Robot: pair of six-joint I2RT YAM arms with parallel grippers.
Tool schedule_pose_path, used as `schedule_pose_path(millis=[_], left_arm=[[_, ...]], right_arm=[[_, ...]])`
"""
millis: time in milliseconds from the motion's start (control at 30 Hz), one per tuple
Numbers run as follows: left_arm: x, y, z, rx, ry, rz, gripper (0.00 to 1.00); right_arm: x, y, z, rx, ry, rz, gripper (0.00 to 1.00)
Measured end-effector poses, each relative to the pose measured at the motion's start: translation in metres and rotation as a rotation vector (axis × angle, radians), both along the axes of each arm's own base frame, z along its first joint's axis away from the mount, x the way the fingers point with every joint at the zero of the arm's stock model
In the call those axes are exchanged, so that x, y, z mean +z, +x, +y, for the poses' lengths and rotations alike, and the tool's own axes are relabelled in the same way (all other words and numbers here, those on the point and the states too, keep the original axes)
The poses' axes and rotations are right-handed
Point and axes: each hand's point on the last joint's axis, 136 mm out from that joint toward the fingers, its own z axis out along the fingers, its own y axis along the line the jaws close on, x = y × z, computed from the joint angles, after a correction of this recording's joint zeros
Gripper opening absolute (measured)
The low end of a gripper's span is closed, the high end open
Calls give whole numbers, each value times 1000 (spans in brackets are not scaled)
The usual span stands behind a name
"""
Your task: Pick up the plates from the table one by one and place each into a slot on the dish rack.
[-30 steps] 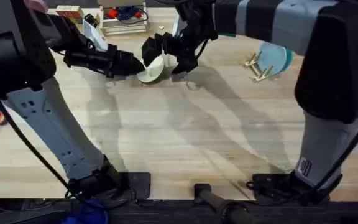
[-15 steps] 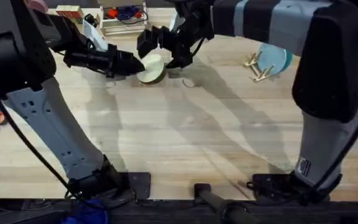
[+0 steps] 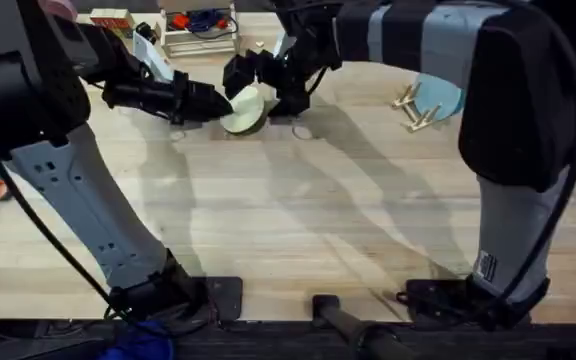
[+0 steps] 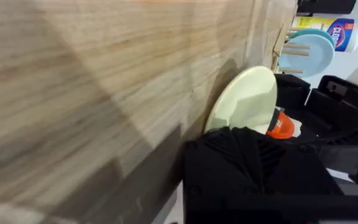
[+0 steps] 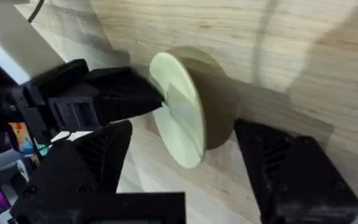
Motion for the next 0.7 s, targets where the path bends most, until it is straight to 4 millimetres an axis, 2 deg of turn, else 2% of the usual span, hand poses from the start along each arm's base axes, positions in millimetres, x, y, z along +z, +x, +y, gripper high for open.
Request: schedule_pose_path(millis=[100,200,267,400,433,500,700], left_arm=[[0,0,0,0,0,0,41],[0,0,0,0,0,0,41],[0,0,0,0,0,0,41],[0,0,0,0,0,0,40],[0,0,0,0,0,0,40],[1,1,1,4,-4,-8,40],[0,1,1,4,-4,-9,40]], right_arm=[[0,0,0,0,0,0,991],[-1,0,0,-1,-2,4,907],[-3,-1,0,-2,-5,11,718],[-7,-3,0,-3,-9,22,143],[-6,-4,1,-2,3,32,68],[0,-2,3,0,19,20,38],[0,-2,3,1,20,22,34]])
